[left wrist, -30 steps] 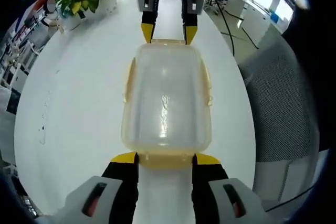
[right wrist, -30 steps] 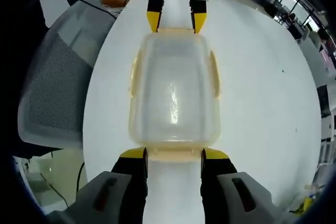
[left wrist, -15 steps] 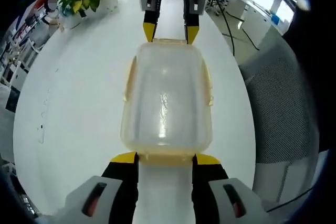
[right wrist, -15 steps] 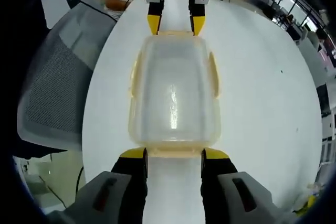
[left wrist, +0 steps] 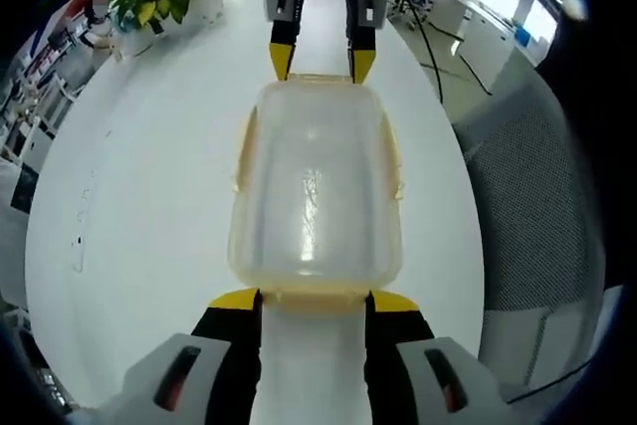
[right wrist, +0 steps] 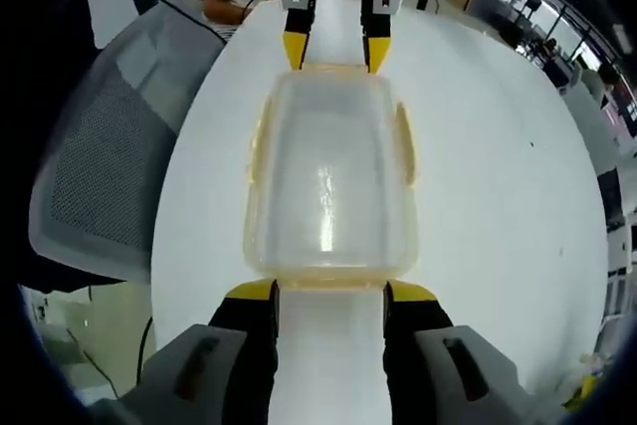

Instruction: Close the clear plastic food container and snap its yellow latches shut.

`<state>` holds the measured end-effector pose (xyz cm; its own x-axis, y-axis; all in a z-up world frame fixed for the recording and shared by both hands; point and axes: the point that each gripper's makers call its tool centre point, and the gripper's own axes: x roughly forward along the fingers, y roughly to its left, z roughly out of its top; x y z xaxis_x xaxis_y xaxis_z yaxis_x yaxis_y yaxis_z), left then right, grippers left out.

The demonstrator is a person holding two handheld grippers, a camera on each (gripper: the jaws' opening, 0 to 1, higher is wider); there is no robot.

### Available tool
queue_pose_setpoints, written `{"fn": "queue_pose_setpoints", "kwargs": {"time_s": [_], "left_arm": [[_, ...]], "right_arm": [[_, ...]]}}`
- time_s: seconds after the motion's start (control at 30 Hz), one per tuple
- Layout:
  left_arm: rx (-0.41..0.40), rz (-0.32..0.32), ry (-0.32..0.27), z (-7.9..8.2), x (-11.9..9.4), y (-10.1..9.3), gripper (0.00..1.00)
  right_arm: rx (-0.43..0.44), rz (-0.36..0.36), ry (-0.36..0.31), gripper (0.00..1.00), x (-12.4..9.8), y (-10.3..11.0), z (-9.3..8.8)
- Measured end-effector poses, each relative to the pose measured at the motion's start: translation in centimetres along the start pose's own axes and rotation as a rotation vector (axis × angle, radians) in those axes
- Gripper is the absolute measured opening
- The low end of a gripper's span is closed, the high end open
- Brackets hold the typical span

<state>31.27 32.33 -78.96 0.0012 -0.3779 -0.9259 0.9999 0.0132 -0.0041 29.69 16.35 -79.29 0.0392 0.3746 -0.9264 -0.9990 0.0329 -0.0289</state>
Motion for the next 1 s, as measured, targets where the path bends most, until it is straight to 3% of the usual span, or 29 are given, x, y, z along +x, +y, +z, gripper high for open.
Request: {"fn": "queue_pose_setpoints", "kwargs": {"time_s": [0.37, 0.5, 0.57, 0.63, 0.67, 0.73, 0.9, 1.0], "left_arm": [[-0.001, 0.008, 0.011, -0.1, 0.0, 0.0, 0.38], [-0.058, 0.007, 0.015, -0.8, -0.1, 0.0, 0.38], [-0.114, 0.010, -0.010, -0.8, -0.1, 0.0, 0.38], [-0.223, 0.011, -0.046, -1.1, -0.6, 0.0, 0.36], [-0.324, 0.007, -0.086, -1.1, -0.9, 0.1, 0.35], [-0.421, -0.007, -0.168, -0.8, -1.3, -0.1, 0.35], [-0.653, -0.005, -0.270, -0.9, -1.7, -0.4, 0.35], [-0.716, 0.002, -0.318, -0.6, -1.5, -0.5, 0.35]], "right_arm": [[0.020, 0.002, 0.015, 0.42, -0.2, 0.1, -0.6], [0.059, 0.008, 0.015, 0.41, -0.4, 0.4, -1.3], [0.116, 0.012, -0.014, 0.42, -0.7, 0.6, -1.5], [0.167, 0.023, -0.039, 0.40, -1.0, 0.8, -1.6], [0.234, 0.034, -0.074, 0.40, -1.3, 1.1, -1.5], [0.322, 0.024, -0.142, 0.41, -1.8, 0.9, -1.1], [0.551, -0.005, -0.264, 0.43, -3.0, 0.2, -0.9], [0.650, 0.005, -0.340, 0.43, -3.2, 0.3, 0.1]]}}
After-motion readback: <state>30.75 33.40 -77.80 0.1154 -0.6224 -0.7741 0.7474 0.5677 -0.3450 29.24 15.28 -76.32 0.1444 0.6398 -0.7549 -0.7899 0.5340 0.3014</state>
